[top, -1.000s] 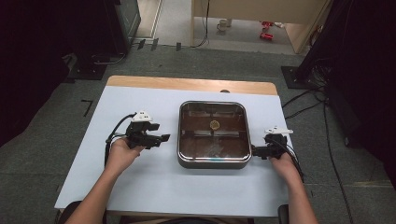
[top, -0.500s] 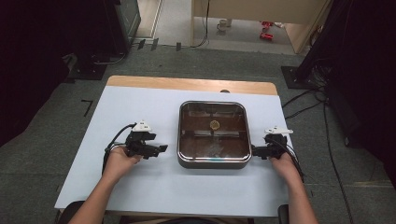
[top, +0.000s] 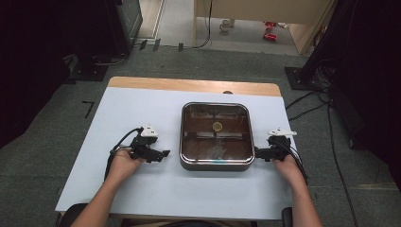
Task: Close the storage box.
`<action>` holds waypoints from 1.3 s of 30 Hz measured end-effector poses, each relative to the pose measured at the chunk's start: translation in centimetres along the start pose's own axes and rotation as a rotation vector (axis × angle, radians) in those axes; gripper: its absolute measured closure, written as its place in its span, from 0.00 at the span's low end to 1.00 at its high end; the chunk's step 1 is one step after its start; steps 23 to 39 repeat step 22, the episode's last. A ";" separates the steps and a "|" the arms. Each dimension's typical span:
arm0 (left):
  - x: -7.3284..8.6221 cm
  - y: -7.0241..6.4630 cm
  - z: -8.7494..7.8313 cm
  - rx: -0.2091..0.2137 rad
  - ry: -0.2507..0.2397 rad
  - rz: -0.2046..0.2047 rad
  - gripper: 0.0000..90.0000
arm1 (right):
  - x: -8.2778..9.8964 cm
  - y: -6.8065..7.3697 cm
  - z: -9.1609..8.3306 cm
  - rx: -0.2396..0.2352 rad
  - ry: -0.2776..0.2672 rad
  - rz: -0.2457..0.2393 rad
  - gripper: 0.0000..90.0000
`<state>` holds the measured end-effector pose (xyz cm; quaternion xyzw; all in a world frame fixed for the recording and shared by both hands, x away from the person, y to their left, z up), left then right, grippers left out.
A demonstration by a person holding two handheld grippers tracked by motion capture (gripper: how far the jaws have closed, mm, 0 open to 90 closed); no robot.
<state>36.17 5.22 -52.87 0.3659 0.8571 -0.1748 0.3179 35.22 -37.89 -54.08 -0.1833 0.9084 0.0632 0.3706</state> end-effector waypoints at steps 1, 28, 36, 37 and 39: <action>0.1 -0.2 0.1 -0.012 -0.006 0.015 0.19 | 0.0 0.0 0.0 0.000 0.000 0.000 0.00; 0.5 -0.3 0.1 -0.028 -0.072 -0.012 0.18 | 0.0 0.0 0.0 0.000 0.001 0.000 0.00; 0.5 -0.3 0.1 -0.028 -0.072 -0.012 0.18 | 0.0 0.0 0.0 0.000 0.001 0.000 0.00; 0.5 -0.3 0.1 -0.028 -0.072 -0.012 0.18 | 0.0 0.0 0.0 0.000 0.001 0.000 0.00; 0.5 -0.3 0.1 -0.028 -0.072 -0.012 0.18 | 0.0 0.0 0.0 0.000 0.001 0.000 0.00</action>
Point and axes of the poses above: each handheld gripper's, and its own axes: z roughly forward along the jaws, x roughly out of its underside, y roughly to its left, the point moved 5 cm from there along z, roughly forward along the jaws, and after that the axes turned 4 degrees about -z, right-handed, at the moved point
